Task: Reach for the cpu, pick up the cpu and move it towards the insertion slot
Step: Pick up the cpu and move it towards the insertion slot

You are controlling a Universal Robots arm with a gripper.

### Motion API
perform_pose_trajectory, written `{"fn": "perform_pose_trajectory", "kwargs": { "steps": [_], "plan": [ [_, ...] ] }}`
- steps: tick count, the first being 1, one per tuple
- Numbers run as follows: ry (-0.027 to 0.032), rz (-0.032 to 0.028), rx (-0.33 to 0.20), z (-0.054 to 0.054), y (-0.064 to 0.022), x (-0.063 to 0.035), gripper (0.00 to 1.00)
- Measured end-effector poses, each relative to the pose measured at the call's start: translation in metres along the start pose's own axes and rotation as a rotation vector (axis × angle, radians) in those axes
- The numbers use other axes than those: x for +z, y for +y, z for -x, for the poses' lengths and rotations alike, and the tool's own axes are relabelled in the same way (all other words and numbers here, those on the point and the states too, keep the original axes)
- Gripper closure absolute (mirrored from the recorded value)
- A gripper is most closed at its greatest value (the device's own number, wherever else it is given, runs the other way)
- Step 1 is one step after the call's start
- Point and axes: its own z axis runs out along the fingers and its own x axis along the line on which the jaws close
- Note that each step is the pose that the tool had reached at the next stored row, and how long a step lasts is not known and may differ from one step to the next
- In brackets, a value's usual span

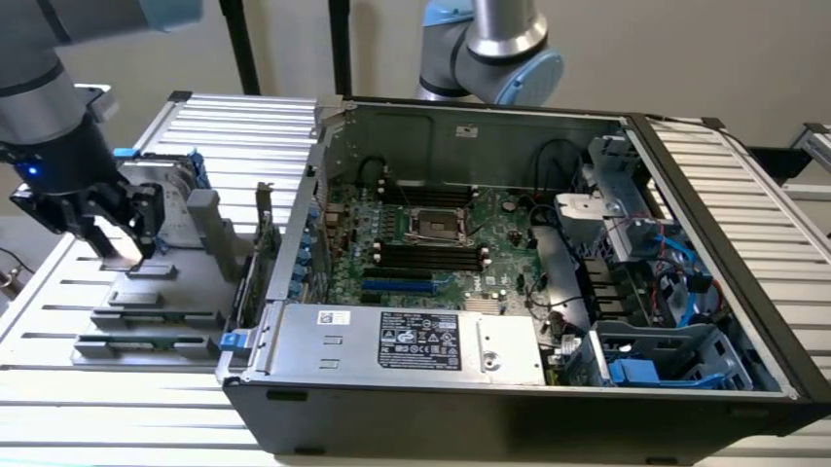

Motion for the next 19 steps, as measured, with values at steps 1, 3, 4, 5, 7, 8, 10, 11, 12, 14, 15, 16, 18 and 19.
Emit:
{"fn": "perform_pose_trajectory", "kwargs": {
  "steps": [1, 3, 4, 5, 7, 8, 10, 11, 12, 14, 15, 16, 18, 19],
  "plan": [
    [0.0001, 0.0000, 0.000, 0.002, 0.0000, -0.0045, 0.45],
    [0.0003, 0.0000, 0.000, 0.005, -0.0001, -0.0136, 0.45],
    [0.0003, 0.0000, 0.000, 0.007, -0.0001, -0.0181, 0.45],
    [0.0005, -0.0001, 0.000, 0.009, -0.0001, -0.0226, 0.45],
    [0.0006, 0.0000, 0.000, 0.013, -0.0002, -0.0316, 0.45],
    [0.0007, 0.0001, -0.001, 0.016, -0.0002, -0.0361, 0.45],
    [0.0011, 0.0006, -0.001, 0.024, -0.0004, -0.0455, 0.45],
    [0.0014, 0.0010, -0.002, 0.027, -0.0005, -0.0500, 0.45],
    [0.0018, 0.0014, -0.002, 0.031, -0.0006, -0.0546, 0.45],
    [0.0022, 0.0024, -0.003, 0.038, -0.0007, -0.0638, 0.45],
    [0.0025, 0.0028, -0.003, 0.042, -0.0008, -0.0683, 0.45],
    [0.0025, 0.0035, -0.004, 0.046, -0.0008, -0.0727, 0.45],
    [0.0036, 0.0043, -0.005, 0.054, -0.0009, -0.0817, 0.45],
    [0.0040, 0.0048, -0.005, 0.059, -0.0010, -0.0863, 0.45]
  ]
}}
